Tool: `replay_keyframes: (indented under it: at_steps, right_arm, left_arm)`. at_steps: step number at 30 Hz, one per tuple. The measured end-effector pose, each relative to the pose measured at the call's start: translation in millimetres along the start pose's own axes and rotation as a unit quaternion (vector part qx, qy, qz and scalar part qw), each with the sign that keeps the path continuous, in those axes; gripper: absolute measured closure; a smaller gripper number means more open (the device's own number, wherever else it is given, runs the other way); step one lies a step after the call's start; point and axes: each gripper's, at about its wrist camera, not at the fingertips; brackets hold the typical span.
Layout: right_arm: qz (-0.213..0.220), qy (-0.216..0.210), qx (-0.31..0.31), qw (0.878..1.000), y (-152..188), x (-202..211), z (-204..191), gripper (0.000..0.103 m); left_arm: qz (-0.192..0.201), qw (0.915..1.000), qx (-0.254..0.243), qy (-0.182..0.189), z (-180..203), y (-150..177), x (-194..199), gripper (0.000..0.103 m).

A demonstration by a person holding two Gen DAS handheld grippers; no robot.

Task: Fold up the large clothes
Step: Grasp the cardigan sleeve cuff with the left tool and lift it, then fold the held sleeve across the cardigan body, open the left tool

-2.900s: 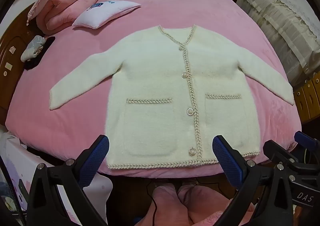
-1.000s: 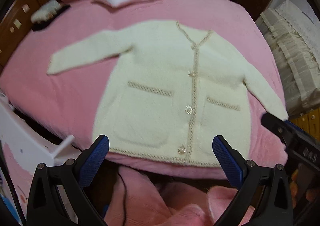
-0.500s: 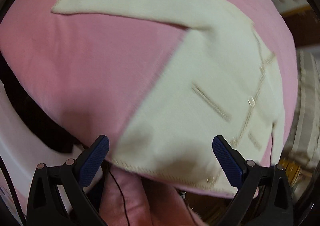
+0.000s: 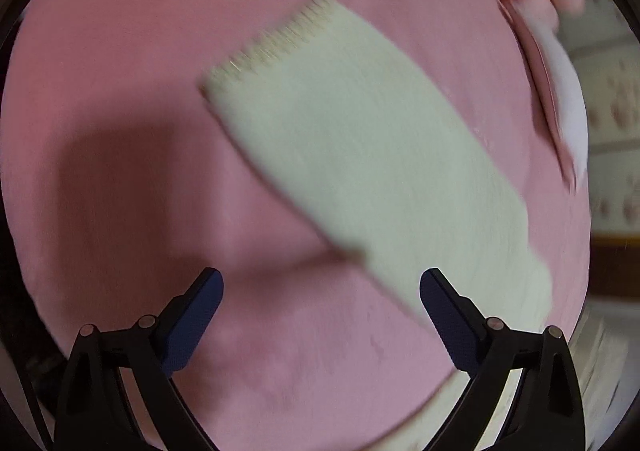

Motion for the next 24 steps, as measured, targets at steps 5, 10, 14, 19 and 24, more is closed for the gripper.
replay_keyframes:
  at_steps: [5,10,14,19,24]
  right_arm:
    - [0.001,0.021,0.002,1.000,-16,-8,-4,0.001]
    - [0.000,0.037,-0.008,0.999,-24,-20,0,0.001]
    - [0.013,0.041,-0.018,0.999,-29,-22,10,0.001]
    - [0.040,0.036,-0.030,0.998,-31,-16,31,0.001]
    - [0.082,0.021,-0.045,0.995,-26,-3,66,0.001]
  left_arm:
    - [0.061,0.9938,0.086,0.034,-41,-35,-6,0.035]
    - [0.104,0.9911,0.071,0.043,-49,-50,-12,0.084]
    - [0.137,0.9896,0.021,0.037,-33,-23,-2,0.096]
    - [0.214,0.9719,-0.086,0.048,11,18,36,0.096]
    - [0.246,0.9468,-0.189,0.084,83,58,73,0.096]
Point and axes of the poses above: each gripper's, at about its wrist camera, not at the fingertips, and x roughly against the way its jaws point, z to its right, y to its underside, and after that the axes turned 13 degrees about -z, right-handed
